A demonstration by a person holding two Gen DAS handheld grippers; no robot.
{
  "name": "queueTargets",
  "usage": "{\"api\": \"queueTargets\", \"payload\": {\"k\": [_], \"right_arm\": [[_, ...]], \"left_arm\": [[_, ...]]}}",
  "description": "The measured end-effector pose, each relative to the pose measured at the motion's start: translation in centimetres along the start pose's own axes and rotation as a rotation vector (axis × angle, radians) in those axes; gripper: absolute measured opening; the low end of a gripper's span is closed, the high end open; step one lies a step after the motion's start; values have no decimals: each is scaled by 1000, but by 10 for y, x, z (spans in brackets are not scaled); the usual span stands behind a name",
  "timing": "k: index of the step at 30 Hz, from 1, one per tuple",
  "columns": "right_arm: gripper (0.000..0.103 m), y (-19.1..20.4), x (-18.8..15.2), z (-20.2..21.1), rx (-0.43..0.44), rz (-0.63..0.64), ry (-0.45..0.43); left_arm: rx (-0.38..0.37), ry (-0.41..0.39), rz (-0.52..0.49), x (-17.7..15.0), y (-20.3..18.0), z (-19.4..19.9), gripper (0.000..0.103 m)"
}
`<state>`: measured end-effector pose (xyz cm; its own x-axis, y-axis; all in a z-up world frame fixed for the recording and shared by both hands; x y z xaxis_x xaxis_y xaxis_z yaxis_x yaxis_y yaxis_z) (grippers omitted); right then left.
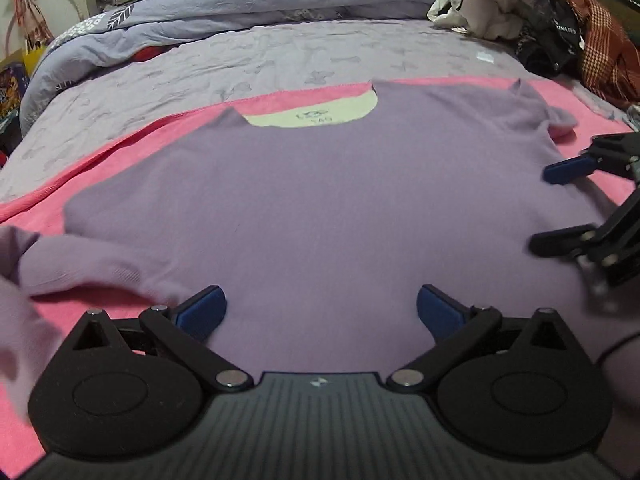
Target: Fold clothes
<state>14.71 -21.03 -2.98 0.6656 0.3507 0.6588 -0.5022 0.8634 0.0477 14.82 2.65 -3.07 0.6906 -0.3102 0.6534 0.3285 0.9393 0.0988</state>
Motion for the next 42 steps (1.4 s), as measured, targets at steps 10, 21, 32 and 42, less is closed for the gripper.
{"api": "queueTargets", "payload": {"k": [10,21,32,42], "right_arm": [[103,-13,-77,69,-2,-150,10],[103,-33,-107,148,-41,-244,-137],[103,100,-4,77,63,85,-232],[103,97,-123,102,109,48,-125]], "left_arm": [[73,-77,66,-50,6,54,103],[122,-123,161,-112,2,112,103],[305,-273,260,-171,-27,242,103],[170,-379,295,-88,-39,224,103]]}}
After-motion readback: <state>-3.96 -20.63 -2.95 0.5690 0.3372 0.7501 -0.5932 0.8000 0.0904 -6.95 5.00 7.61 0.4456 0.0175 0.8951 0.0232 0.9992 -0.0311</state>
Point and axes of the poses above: each gripper's, at about its wrist camera, not at the fingertips, and z roughly against the way its jaws point, y to its left, x to its top, the point moved 5 cm from there along -z, roughly the way its jaws point, and after that the axes turned 4 degrees about x, right-handed, at the moved point
